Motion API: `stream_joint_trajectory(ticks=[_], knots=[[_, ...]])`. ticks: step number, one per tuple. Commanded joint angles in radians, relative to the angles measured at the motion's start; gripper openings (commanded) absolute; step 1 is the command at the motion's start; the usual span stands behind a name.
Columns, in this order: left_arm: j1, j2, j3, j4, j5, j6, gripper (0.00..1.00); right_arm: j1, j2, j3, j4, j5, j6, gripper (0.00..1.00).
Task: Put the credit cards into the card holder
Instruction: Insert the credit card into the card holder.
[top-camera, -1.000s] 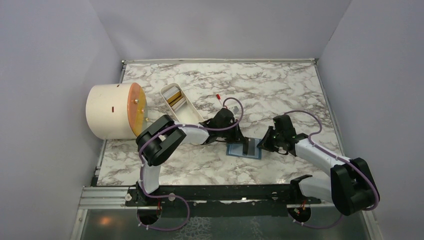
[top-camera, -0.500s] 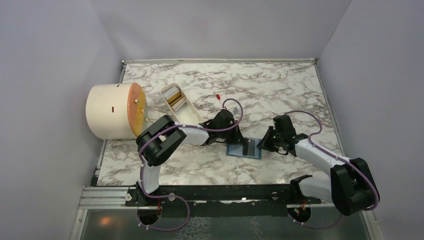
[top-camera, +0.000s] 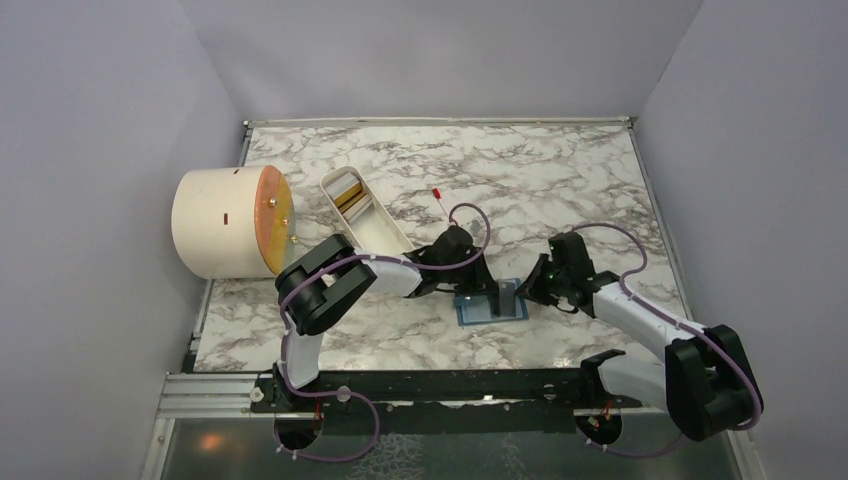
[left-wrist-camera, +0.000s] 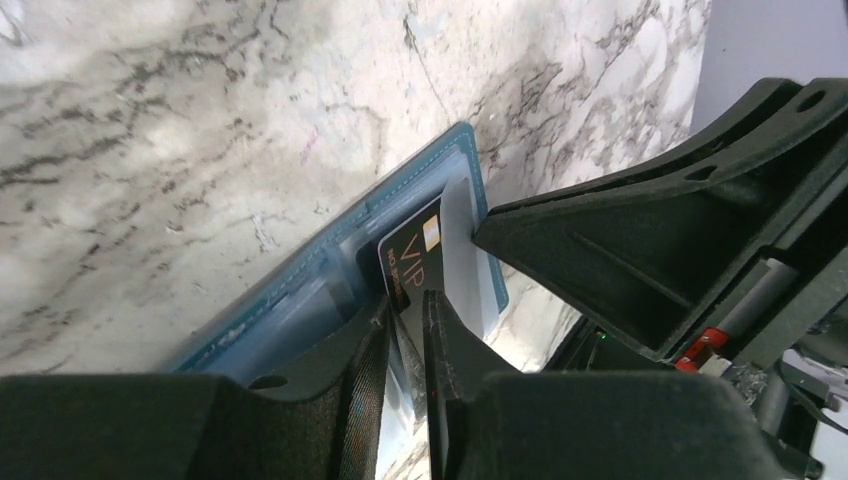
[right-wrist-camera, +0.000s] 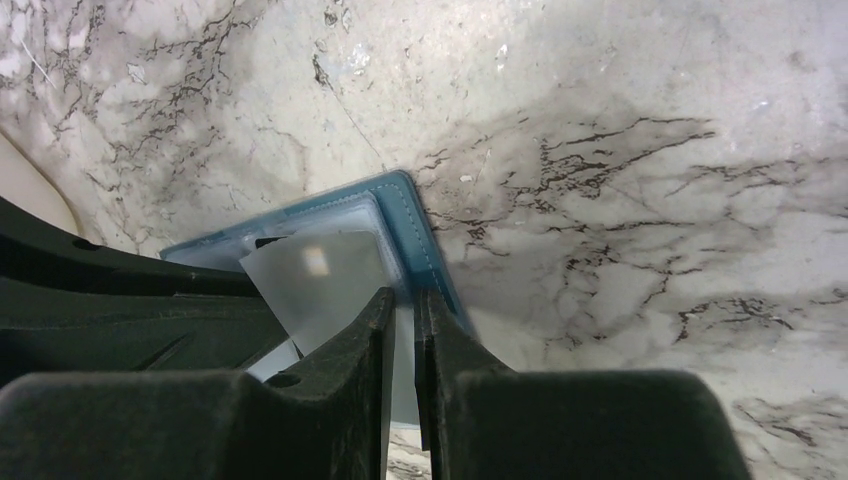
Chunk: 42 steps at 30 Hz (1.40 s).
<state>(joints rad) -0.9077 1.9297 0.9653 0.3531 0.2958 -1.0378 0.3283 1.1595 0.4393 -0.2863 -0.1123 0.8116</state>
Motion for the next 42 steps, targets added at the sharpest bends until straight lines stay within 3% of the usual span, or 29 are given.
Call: stream_joint_trajectory(ticks=[1,5,16,26,37,42], knots=[[-0.029,-0.023,0.034,-0.073,-0.035,0.038,0.25,0.006,-0.052,0.037,-0.093,0.048,-0.033,0.14],[-0.028,-0.052,0.052,-0.144,-0.081,0.090,0.24,0.006,-0.067,0.060,-0.157,0.060,-0.054,0.14],[-0.028,-0.046,-0.016,-0.085,-0.048,0.046,0.00,0.005,-0.085,0.005,-0.155,-0.010,-0.044,0.14],[-0.038,-0.033,-0.023,0.000,0.005,-0.037,0.00,0.006,-0.147,-0.098,-0.093,-0.093,0.047,0.14],[-0.023,-0.134,-0.022,-0.075,-0.057,0.042,0.34,0.006,-0.227,-0.100,-0.128,-0.056,0.058,0.13],[-0.022,-0.177,-0.034,-0.120,-0.090,0.087,0.38,0.005,-0.232,-0.110,-0.109,-0.074,0.048,0.12]])
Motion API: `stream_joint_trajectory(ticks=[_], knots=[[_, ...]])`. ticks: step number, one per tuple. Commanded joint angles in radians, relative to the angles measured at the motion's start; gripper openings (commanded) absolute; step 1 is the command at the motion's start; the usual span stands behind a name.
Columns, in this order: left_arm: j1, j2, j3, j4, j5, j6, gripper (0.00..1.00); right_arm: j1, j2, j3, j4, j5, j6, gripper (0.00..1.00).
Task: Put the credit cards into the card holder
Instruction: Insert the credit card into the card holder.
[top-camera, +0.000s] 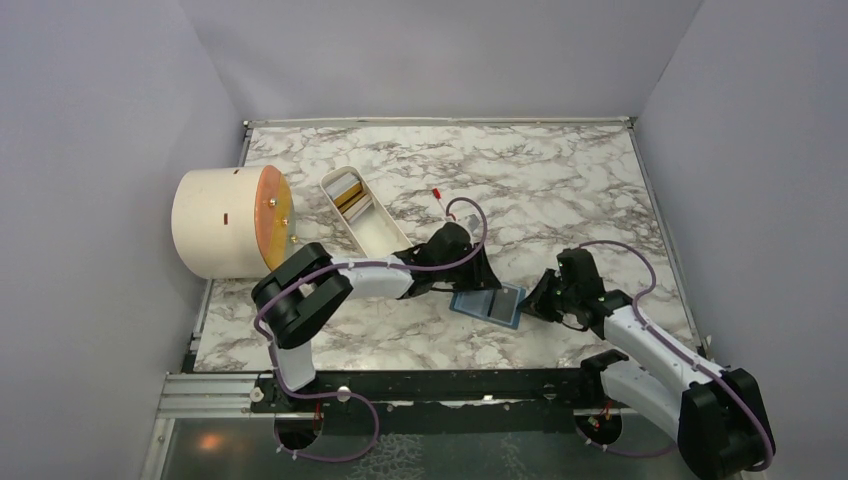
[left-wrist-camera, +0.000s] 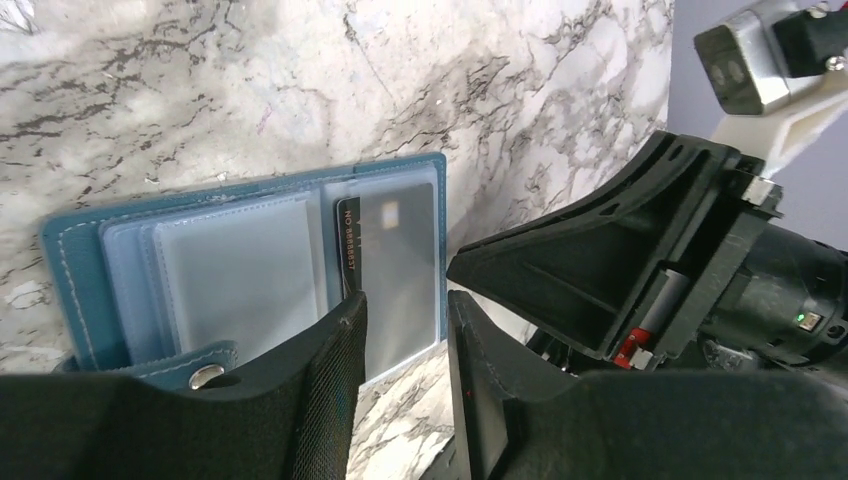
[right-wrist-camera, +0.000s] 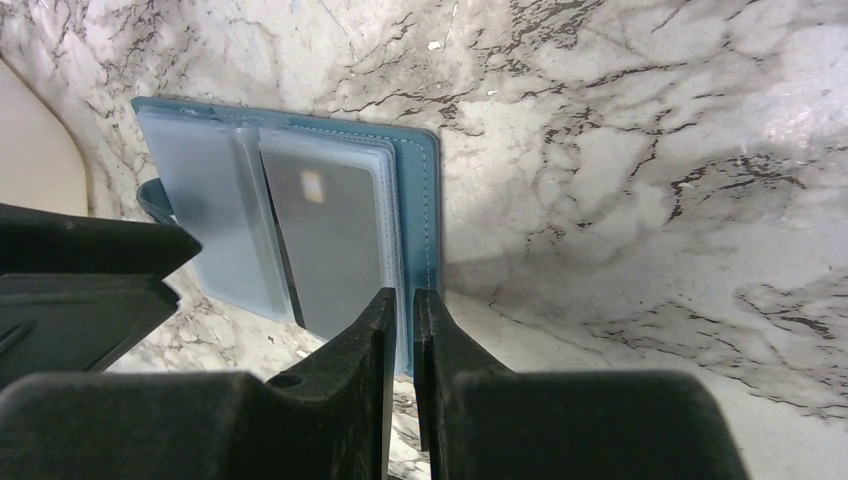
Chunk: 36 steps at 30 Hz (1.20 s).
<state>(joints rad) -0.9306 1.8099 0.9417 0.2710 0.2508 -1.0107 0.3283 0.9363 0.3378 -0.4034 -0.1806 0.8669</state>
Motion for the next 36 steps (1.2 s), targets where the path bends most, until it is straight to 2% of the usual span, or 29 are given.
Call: stream_joint_trajectory(ticks=[1,14,20,27,36], knots=[[0.000,-0.061,-0.012,-0.037,-0.044,0.068,0.38,0.006,-0.003,-0.007,0.011,-0.005,-0.009,0.12],[-0.011,0.068,0.047,0.029,0.083,0.099,0.41,0.006,0.061,-0.001,0.050,0.029,-0.001,0.11],[-0.014,0.094,0.058,0.027,0.065,0.113,0.41,0.006,0.078,-0.015,0.070,0.041,-0.003,0.11],[-0.017,0.114,0.065,0.038,0.091,0.106,0.30,0.006,0.083,-0.034,0.120,0.035,-0.003,0.10],[-0.025,0.139,0.101,0.059,0.111,0.099,0.25,0.006,0.106,-0.001,0.109,0.092,-0.015,0.10]])
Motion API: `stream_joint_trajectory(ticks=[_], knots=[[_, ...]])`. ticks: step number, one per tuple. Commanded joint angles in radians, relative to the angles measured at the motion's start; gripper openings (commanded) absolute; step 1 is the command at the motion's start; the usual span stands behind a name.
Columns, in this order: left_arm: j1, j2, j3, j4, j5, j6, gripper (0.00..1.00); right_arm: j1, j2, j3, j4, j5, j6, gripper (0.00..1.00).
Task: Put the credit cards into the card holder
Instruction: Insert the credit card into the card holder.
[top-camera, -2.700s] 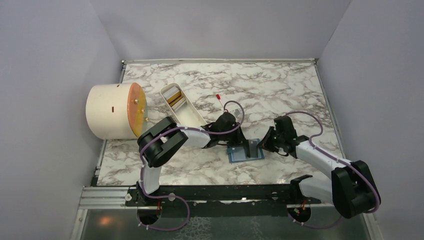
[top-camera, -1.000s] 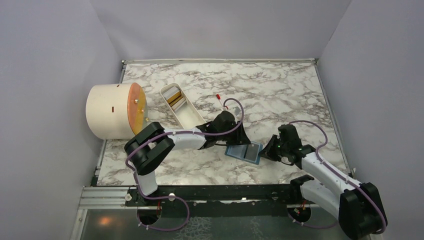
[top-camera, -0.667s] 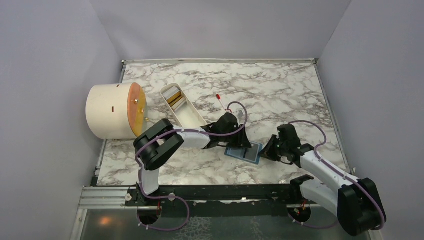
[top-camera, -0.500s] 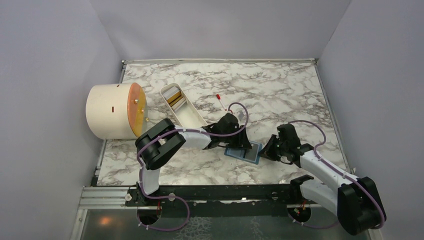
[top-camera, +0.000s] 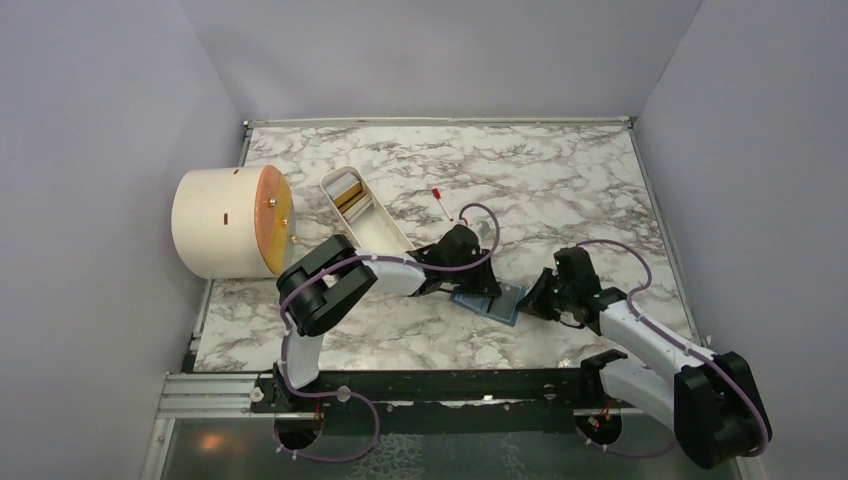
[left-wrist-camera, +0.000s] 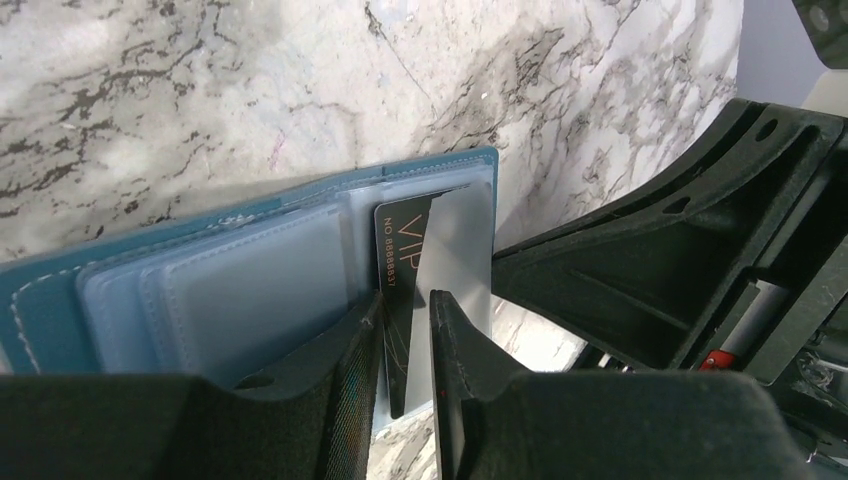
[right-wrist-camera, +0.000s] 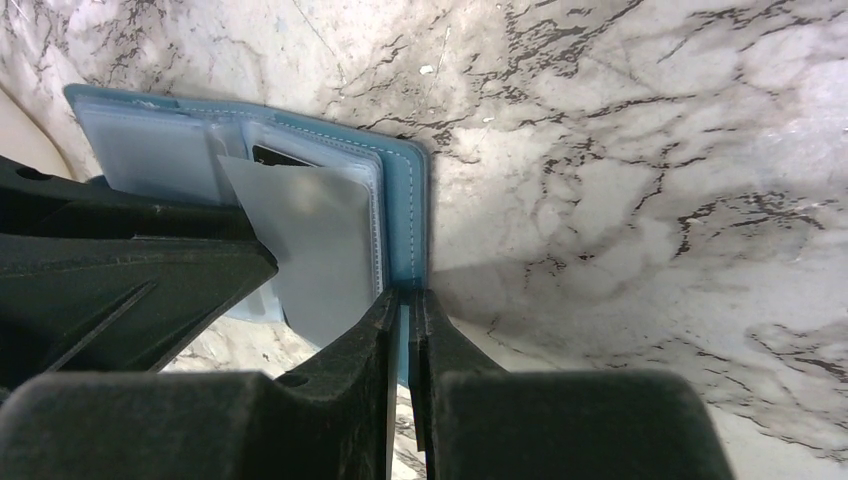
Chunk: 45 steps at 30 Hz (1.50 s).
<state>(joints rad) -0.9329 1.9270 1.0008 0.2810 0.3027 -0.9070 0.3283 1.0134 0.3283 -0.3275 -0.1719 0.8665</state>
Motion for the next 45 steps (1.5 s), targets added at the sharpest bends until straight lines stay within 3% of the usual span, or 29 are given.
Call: stream_joint_trajectory(ticks=[1,7,15,26,34,45], knots=[[-0.024,0.025,0.046,0.049,0.063,-0.004,0.24,0.006,0.035,0.018,0.028,0.092,-0.020,0.10],[-0.023,-0.019,0.032,0.049,0.053,0.009,0.24,0.006,-0.001,0.083,-0.068,0.130,-0.048,0.12],[-0.021,-0.088,0.055,-0.091,-0.032,0.064,0.36,0.005,-0.102,0.137,-0.133,0.132,-0.106,0.20],[-0.011,-0.137,0.111,-0.200,-0.084,0.151,0.42,0.005,-0.130,0.166,-0.157,0.080,-0.116,0.30],[0.002,-0.158,0.118,-0.231,-0.086,0.206,0.42,0.005,-0.097,0.144,-0.107,0.035,-0.127,0.31],[-0.005,-0.030,0.107,-0.084,0.051,0.102,0.45,0.006,0.009,0.107,-0.043,0.081,-0.141,0.24]])
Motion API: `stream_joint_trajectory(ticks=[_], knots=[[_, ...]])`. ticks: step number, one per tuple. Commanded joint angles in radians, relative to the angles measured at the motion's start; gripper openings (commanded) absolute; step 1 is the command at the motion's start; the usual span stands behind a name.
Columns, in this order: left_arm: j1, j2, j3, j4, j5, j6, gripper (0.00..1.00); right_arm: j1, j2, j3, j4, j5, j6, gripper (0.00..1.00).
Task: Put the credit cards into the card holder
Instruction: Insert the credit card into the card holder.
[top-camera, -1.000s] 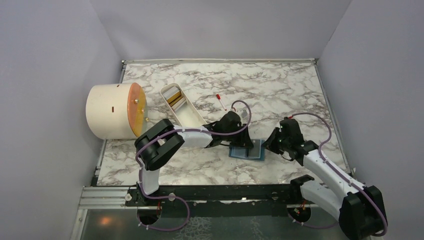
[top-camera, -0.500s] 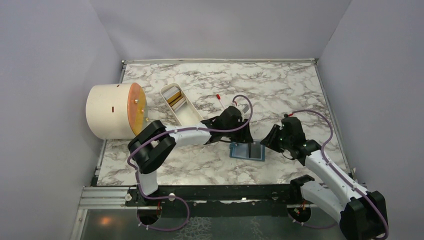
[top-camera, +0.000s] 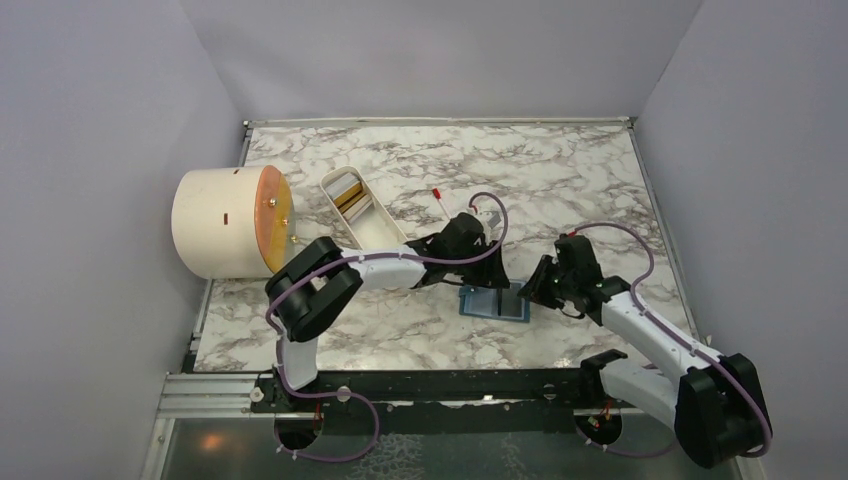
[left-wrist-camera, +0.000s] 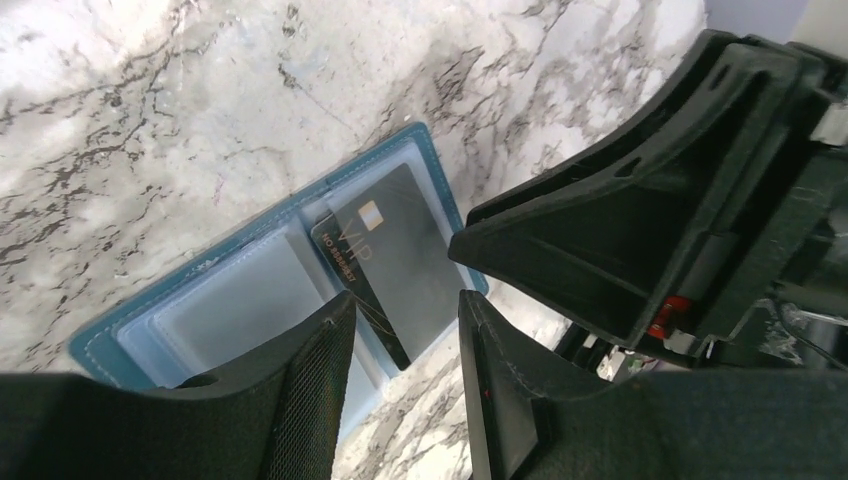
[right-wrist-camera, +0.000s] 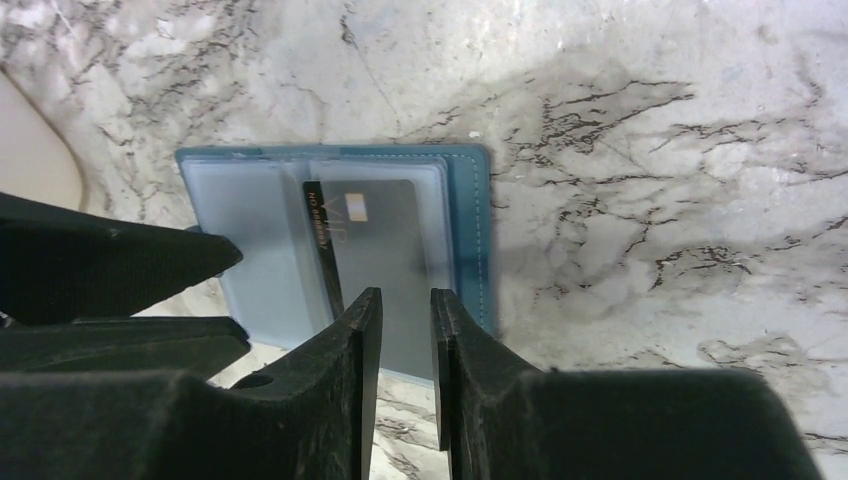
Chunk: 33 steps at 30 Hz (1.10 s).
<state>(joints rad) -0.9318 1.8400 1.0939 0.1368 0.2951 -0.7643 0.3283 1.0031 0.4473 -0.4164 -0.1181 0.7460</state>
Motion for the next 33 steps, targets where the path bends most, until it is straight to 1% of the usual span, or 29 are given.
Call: stream_joint_trajectory(ticks=[1,8,19,33], knots=[[-0.007,0.068,0.015,0.066,0.059,-0.046,0.45,0.006,0.025,-0.015,0.049,0.029,-0.020,0.24],[-0.010,0.104,0.012,0.079,0.044,-0.070,0.47,0.006,0.050,-0.027,0.070,0.026,-0.015,0.23],[-0.015,0.136,0.014,0.096,0.047,-0.099,0.46,0.006,0.053,-0.038,0.075,0.026,-0.005,0.21],[-0.035,0.143,0.023,0.126,0.058,-0.121,0.46,0.006,0.047,-0.055,0.089,0.025,-0.002,0.20]])
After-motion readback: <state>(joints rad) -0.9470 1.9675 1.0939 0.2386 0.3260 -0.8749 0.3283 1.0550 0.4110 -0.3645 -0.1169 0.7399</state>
